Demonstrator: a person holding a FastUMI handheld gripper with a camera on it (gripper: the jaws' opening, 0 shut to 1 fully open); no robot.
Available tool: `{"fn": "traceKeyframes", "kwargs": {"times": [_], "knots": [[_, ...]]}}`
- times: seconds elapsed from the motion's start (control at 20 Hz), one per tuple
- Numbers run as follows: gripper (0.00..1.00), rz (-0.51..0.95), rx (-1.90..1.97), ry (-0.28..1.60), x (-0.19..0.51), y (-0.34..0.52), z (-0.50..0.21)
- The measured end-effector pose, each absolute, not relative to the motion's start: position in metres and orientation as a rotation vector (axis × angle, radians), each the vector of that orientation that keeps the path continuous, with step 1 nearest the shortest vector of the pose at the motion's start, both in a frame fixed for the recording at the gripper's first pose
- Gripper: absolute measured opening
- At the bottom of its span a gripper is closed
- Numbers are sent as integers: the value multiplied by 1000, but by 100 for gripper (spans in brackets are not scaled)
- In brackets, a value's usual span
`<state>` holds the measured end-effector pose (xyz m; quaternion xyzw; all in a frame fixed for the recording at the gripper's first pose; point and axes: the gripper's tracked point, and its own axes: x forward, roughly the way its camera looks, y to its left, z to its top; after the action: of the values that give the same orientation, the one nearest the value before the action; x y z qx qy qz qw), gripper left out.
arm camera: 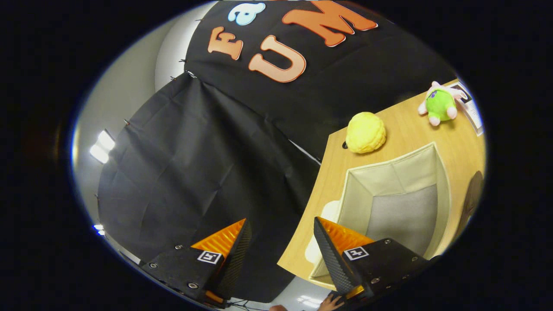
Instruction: Open the storage box then place both shoes into the box .Put the left shoe in first, then the right shoe, with the right side of both shoes facing outward in a uniform manner.
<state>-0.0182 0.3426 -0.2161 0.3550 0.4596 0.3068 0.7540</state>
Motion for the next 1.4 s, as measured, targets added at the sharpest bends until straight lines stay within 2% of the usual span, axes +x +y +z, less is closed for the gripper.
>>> {"fn": "traceKeyframes", "kwargs": {"times": [0.25, 0.85, 1.4], "knots": [[96, 546, 619, 962, -12, 271, -236], [96, 303, 327, 1006, -48, 101, -314], [84, 155, 228, 1111, -82, 32, -405]]}}
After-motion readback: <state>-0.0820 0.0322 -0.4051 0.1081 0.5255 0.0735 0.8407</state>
